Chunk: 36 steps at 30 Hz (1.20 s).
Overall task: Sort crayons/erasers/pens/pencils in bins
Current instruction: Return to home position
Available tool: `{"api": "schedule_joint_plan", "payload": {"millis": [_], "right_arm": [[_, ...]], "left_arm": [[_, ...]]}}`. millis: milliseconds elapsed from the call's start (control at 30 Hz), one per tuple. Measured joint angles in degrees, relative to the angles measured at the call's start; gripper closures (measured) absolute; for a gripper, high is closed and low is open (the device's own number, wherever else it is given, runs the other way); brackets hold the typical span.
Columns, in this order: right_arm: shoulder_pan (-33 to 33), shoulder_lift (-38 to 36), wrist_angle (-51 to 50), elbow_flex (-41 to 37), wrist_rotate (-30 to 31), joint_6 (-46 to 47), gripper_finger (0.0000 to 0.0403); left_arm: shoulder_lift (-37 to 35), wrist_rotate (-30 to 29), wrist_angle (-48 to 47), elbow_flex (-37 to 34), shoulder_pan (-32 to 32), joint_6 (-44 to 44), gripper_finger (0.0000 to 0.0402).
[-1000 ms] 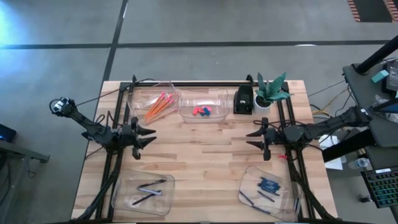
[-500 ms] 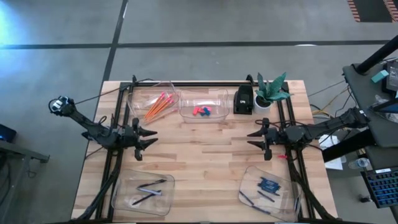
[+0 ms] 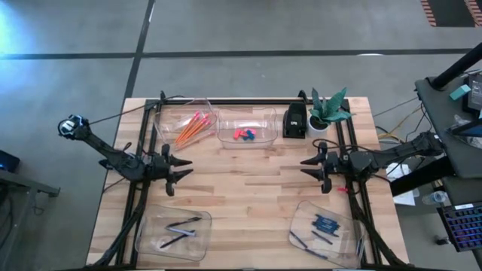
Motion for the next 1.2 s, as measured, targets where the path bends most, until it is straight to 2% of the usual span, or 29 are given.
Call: {"api": "schedule_joint_plan", "payload": {"millis": [100, 633, 800, 900, 1200], "right_arm": [[0.0, 0.0, 0.1, 0.0, 0.0, 2.5, 0.0275], [0.0, 0.0, 0.0, 0.0, -0.1, 2.6, 0.0275], [0.0, 0.0, 0.0, 0.0, -0.1, 2.6, 0.0275], [0.0, 0.0, 0.1, 0.0, -0.1, 2.6, 0.0275], [0.0, -0.1, 0.0, -0.1, -0.1, 2.6, 0.0275]], "left_arm": [[0.5, 0.0, 0.0, 0.0, 0.0, 0.0, 0.0277], [4.7, 0.0, 0.0, -1.0, 0.0, 0.0, 0.0277], [-1.0, 0.0, -1.0, -5.6, 0.1, 0.1, 0.0277], [-4.2, 0.1, -7.3, -5.6, 0.8, 0.0, 0.0277], [-16.1, 0.0, -7.4, -5.7, 6.5, 0.0, 0.0277]]}}
